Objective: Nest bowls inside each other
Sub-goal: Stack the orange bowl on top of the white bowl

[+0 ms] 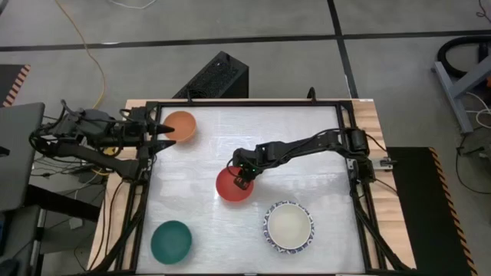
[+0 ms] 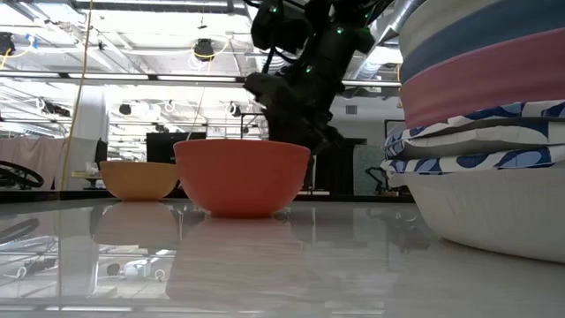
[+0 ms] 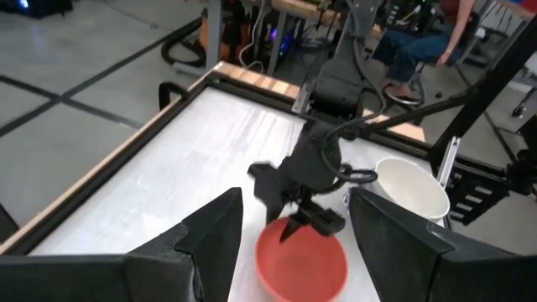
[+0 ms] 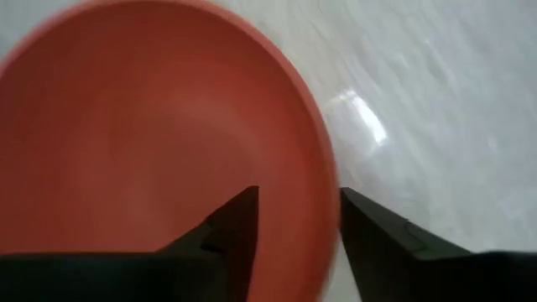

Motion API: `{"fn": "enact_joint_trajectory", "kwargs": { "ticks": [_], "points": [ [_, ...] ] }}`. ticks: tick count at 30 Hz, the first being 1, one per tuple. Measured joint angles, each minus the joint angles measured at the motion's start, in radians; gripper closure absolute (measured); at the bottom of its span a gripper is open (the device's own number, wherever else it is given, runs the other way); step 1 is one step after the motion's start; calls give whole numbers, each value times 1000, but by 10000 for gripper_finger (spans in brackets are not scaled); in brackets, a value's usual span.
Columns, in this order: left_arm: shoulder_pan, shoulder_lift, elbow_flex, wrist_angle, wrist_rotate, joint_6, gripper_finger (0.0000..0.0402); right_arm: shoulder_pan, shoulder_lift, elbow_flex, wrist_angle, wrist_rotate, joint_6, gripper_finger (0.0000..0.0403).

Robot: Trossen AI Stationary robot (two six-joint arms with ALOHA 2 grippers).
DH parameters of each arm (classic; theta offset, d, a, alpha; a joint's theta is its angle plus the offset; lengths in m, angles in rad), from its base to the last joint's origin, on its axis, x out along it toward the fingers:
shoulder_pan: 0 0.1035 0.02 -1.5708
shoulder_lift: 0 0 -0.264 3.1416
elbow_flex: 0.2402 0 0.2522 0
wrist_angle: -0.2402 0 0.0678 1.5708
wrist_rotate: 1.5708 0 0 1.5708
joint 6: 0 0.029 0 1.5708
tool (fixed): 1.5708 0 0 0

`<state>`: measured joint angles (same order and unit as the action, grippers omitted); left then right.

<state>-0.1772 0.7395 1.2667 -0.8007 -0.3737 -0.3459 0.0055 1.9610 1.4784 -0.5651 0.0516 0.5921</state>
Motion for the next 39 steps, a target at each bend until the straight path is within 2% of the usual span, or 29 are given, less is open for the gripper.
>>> {"fn": "enact_joint_trajectory", "kwargs": {
  "ticks": [2,6,7,13,17,21,25,28,34,39],
  "points": [
    [0,0,0,-9,-5,-14,192,0,1,2,2,-1,29,263],
    [0,0,0,-17,-6,-16,192,-1,0,0,-31,-33,47,372],
    [0,0,0,-17,-6,-14,192,-2,0,1,-21,-52,42,384],
    [0,0,0,-17,-5,-14,192,8,-37,10,-39,-49,57,392],
    [0,-1,0,-18,21,-13,192,31,-133,70,-82,-15,60,393],
    [0,0,0,-20,27,2,192,85,-238,121,-199,27,103,393],
    [0,-1,0,-22,28,4,192,196,-340,138,-321,30,228,394],
    [0,-1,0,-22,30,19,192,310,-386,138,-461,29,385,394],
    [0,0,0,-21,30,36,192,496,-392,137,-684,53,709,394],
    [0,0,0,-21,30,36,192,555,-366,135,-781,78,843,394]
  ]
}}
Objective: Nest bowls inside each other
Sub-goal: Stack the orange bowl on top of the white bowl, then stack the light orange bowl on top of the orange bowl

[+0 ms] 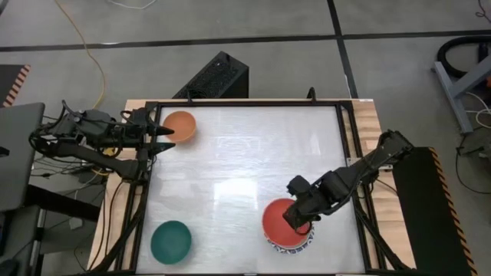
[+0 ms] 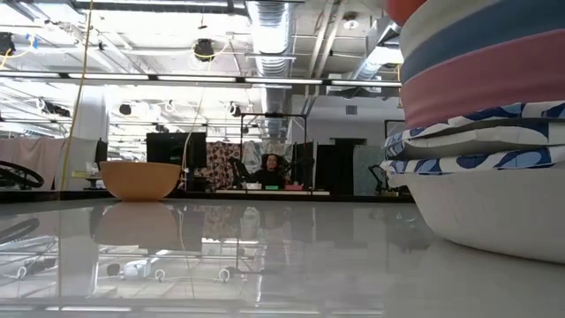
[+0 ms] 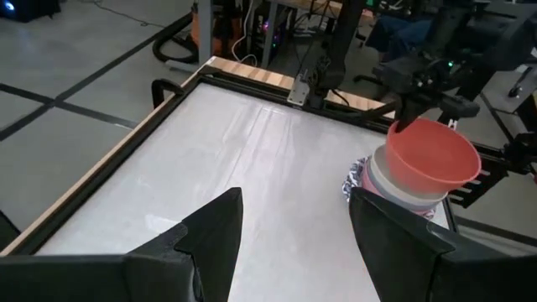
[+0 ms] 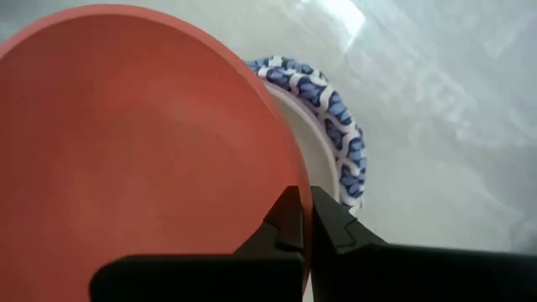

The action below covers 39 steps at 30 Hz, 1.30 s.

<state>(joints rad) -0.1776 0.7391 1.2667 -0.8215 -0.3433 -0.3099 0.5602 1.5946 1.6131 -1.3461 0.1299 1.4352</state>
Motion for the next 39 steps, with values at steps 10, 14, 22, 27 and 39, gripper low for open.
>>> {"fn": "enact_joint_trajectory", "kwargs": {
  "ticks": [10,14,22,27,39],
  "points": [
    [0,0,0,3,3,-17,192,20,-1,-109,46,2,42,394],
    [0,0,0,3,3,-24,192,29,-3,-149,84,0,54,388],
    [0,17,0,0,-18,-43,192,49,-1,-179,111,27,61,312],
    [1,64,0,-16,-32,-47,192,63,-6,-176,114,49,60,260],
    [191,239,0,-232,1,-151,192,123,-8,-118,102,242,57,237]
  ]
}}
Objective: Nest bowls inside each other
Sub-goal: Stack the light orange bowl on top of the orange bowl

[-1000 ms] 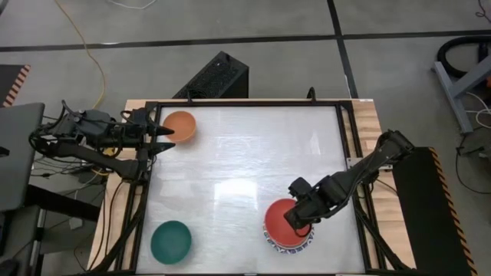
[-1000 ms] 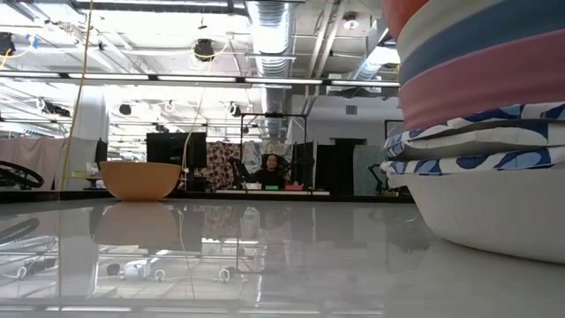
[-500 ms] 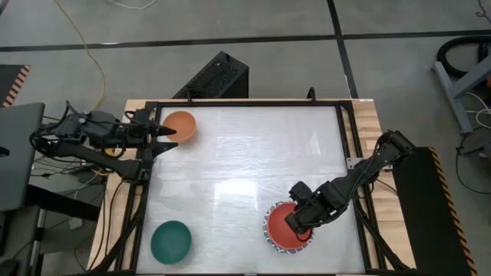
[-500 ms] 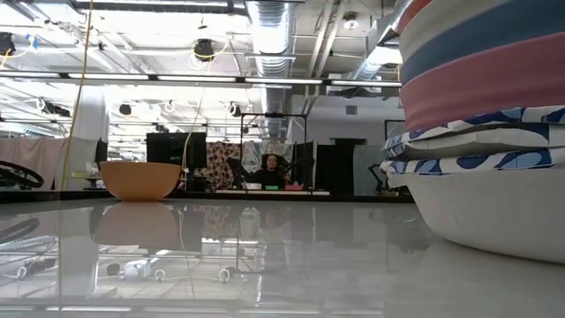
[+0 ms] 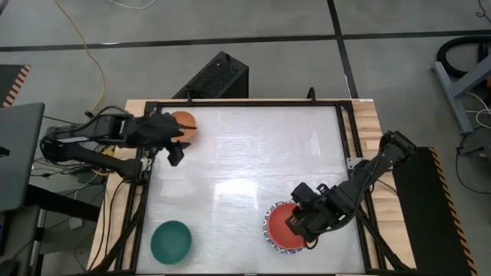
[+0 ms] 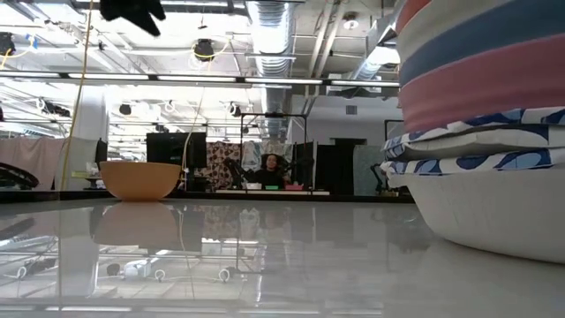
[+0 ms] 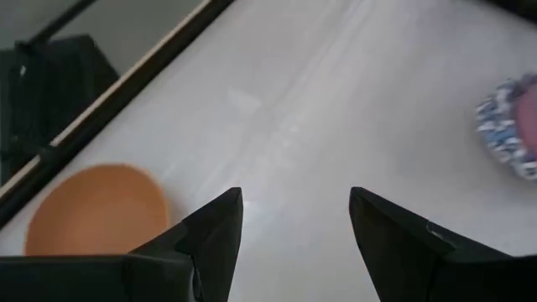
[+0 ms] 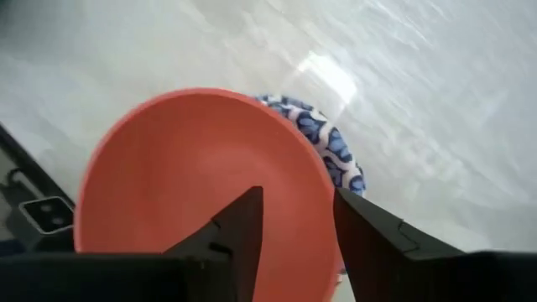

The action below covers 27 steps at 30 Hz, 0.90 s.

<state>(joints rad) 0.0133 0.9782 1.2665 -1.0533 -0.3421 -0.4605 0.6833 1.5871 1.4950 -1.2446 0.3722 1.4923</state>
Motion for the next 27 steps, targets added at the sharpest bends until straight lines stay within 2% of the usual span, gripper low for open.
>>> {"fn": "enact_joint_trajectory", "kwargs": {
  "ticks": [5,10,17,20,23,27],
  "points": [
    [157,39,0,-60,77,30,192,12,-22,2,3,33,17,246],
    [365,109,0,-135,76,116,192,18,-29,2,-21,102,7,248],
    [609,247,0,-85,77,308,191,45,-30,2,-29,136,-47,249],
    [705,311,0,-72,140,369,191,67,-30,2,-43,166,-25,249],
    [772,364,0,-52,203,455,191,90,-30,2,-60,173,6,249],
    [837,419,0,-8,204,531,191,115,-30,2,-62,174,60,249]
  ]
}}
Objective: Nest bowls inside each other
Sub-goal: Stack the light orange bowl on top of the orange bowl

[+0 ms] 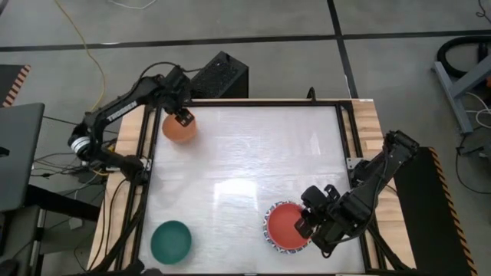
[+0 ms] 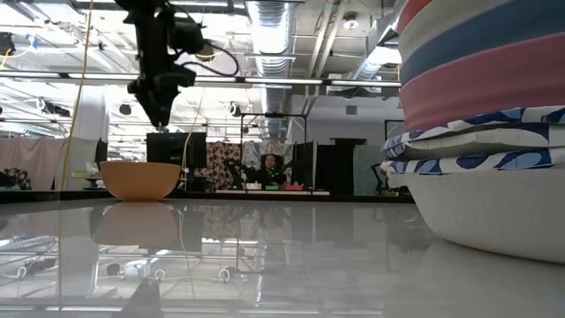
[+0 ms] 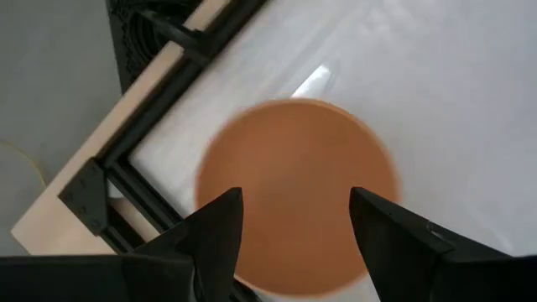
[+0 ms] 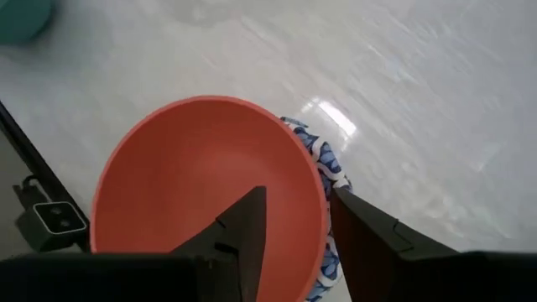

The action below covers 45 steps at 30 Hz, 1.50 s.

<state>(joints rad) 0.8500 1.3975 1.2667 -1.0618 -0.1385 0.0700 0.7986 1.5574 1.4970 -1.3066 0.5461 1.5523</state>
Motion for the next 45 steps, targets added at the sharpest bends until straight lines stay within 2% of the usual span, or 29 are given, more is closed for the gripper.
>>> {"fn": "enact_joint_trajectory", "kwargs": {
  "ticks": [8,13,19,32,38,42,45],
  "points": [
    [87,74,-1,33,2,79,191,35,0,0,-8,8,74,249],
    [109,113,-29,40,4,91,191,48,1,0,-11,50,81,249],
    [110,115,-105,50,46,93,191,50,1,0,-21,59,82,249],
    [110,114,-277,198,22,123,192,43,1,0,-24,88,81,249],
    [96,81,-228,88,70,112,192,44,1,0,-26,88,81,249],
    [80,6,-175,36,-43,150,192,43,1,-1,-27,98,80,249],
    [89,-55,-169,106,-145,159,192,43,1,-1,-26,131,77,249]
  ]
}}
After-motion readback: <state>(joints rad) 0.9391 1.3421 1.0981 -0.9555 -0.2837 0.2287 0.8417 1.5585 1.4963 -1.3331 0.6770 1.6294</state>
